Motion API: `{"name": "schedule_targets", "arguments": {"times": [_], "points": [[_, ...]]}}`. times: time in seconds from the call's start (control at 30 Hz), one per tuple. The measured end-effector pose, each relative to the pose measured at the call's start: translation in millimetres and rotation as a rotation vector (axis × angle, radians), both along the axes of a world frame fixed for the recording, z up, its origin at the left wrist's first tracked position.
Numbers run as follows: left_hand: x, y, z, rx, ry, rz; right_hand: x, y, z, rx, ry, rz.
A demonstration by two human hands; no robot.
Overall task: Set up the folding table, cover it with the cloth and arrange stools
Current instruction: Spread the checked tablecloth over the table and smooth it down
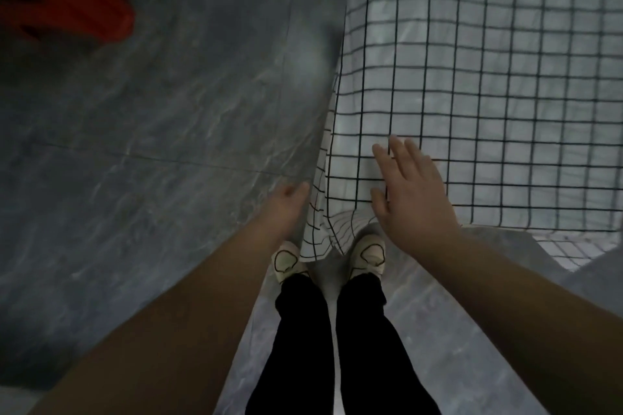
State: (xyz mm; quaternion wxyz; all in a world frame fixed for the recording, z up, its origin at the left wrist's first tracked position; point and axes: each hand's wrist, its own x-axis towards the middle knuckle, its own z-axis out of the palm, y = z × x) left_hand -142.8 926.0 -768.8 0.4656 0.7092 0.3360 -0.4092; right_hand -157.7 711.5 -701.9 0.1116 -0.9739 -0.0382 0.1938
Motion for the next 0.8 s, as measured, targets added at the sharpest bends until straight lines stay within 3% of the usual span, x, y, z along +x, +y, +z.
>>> {"name": "schedule_targets", "arguments": {"times": [0.1, 0.2, 0.33, 0.4, 0.47, 0.57, 0.7, 0.8], "points": [[1, -11, -21, -0.186, 0.157, 0.272, -9, -6, -27, -0.030, -0.001, 0.013], [-3, -16, -37, -0.333, 0.229, 0.295, -13, -9, -43, -0.044, -0.010, 0.024], [-6, -11, -48, -0.378, 0.107, 0.377, -14, -7, -49, -0.047, -0.017, 0.009], [-8, -7, -53, -0.187, -0.052, 0.314, -15, -5, -48, -0.039, -0.017, -0.001], [-8, -5, -51, 0.025, -0.201, 0.114, -13, -4, -46, -0.024, -0.020, -0.007], [-7, -9, -48, 0.179, -0.345, -0.011, -11, -6, -46, -0.024, -0.039, 0.000], [-11, -15, -49, 0.326, -0.378, -0.019, -10, -8, -44, 0.014, -0.070, -0.012], [-18, -19, -33, 0.427, -0.630, 0.000, -11, -10, -38, 0.050, -0.108, -0.007]]}}
